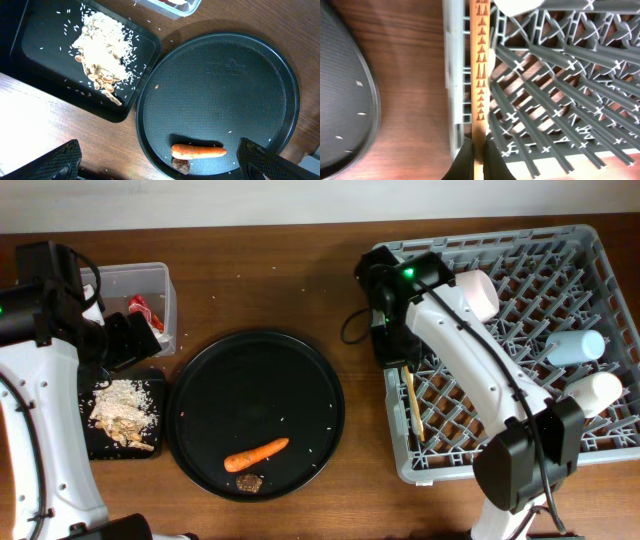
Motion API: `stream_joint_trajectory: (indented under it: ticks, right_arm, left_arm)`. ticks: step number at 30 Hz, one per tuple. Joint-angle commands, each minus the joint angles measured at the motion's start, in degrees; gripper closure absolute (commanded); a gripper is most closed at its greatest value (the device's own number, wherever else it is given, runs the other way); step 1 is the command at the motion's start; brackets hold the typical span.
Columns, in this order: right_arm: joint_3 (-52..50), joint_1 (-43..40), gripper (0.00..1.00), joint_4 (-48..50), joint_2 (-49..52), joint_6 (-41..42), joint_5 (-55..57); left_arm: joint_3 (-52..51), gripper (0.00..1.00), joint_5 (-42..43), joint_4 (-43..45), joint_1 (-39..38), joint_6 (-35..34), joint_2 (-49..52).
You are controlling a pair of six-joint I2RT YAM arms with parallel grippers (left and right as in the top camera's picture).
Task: Sort waste into correct bins and load items into the dishwasher rack
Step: 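Insert the wooden chopstick upright into the rack, then lift the right gripper away from the rack toward the back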
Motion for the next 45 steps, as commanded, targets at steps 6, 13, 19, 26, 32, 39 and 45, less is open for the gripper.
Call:
stream_joint_trajectory:
  ticks: [6,13,19,26,32,39,45]
  right_arm:
    - [-9.2,-4.57,0.96,6.1,-0.33,-5.62,0.42]
    - [-10.75,-3.74,0.96,3.87,-0.33,-4.94,-3.19]
    - [-10.75,-3.74,0.96,1.62,-0.35,-4.96,-3.87]
    - [-10.8,-3.74,0.96,0.11,-0.35,-4.96,-5.4]
    - [-10.8,-3.76,0.96,5.97,-0.33,-5.01,-5.16]
    - [-10.8,-3.87,0.95,12.17,-0.33,-6.05,-5.09]
    - [-10.49,-3.91,0.51,12.02,-0.35,-5.92,0.59]
  left_arm:
    - [0.04,0.01,0.46,-0.04,-0.07,0.94,-0.22]
    - [0.04,0.01,0.46,-0.15,-0.07,0.94,-0.22]
    - [0.04,0.01,0.44,-0.28,-0.07,0.94,-0.22]
    - [0.04,0.01,0.44,-0.5,-0.07,0.94,-0.22]
    - [0.04,0.01,0.44,-0.42,-0.07,0.94,-0.22]
    - [0.04,0.01,0.44,-0.48,-0.07,0.94,-0.22]
    - [0.04,0.01,0.44,-0.48,-0.07,0.94,-0.22]
